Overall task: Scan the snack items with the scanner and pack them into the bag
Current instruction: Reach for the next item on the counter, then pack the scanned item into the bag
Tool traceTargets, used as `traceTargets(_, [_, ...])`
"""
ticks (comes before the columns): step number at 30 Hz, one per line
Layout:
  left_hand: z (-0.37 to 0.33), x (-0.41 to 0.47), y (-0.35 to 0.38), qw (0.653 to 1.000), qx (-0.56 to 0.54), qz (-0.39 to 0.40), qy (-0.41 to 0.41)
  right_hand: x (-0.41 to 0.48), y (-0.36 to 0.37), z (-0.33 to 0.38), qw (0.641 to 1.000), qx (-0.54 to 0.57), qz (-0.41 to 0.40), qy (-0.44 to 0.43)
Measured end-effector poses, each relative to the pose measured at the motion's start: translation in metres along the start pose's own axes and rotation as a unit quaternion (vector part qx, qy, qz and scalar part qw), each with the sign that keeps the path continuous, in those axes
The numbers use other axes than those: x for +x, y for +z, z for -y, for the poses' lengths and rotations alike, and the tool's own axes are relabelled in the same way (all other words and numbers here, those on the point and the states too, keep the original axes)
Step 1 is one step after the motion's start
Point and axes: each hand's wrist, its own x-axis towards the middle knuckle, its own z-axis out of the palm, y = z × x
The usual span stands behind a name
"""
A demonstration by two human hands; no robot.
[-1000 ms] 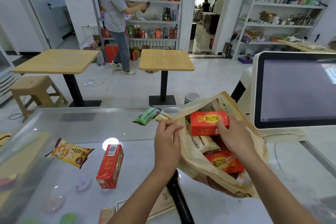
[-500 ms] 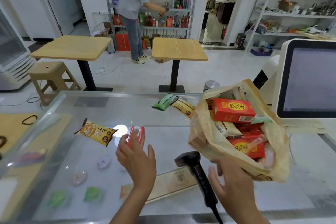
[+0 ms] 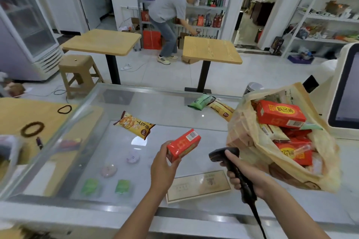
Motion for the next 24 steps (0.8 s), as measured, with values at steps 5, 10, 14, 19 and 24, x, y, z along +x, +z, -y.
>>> traceTargets(5, [-0.002, -0.001, -0.001, 1.000, -0.011, 0.009, -0.005, -0.042, 0.014, 0.051, 0.998, -0.043, -0.009, -0.046])
traceTargets(10, [-0.004, -0.002, -0.002, 1.000, -0.014, 0.012, -0.003, -0.080, 0.027, 0.086, 0.992, -0.093, -0.033, -0.074])
traceTargets(14, [-0.004, -0.001, -0.002, 1.000, -0.015, 0.012, -0.002, -0.089, 0.031, 0.094, 0.990, -0.109, -0.042, -0.081])
traceTargets(19, [-0.002, 0.000, -0.001, 1.000, -0.018, 0.016, -0.001, -0.089, 0.032, 0.095, 0.989, -0.118, -0.041, -0.081])
traceTargets(24, [-0.002, 0.001, -0.001, 1.000, -0.011, 0.017, -0.003, -0.086, 0.028, 0.096, 0.988, -0.123, -0.034, -0.084])
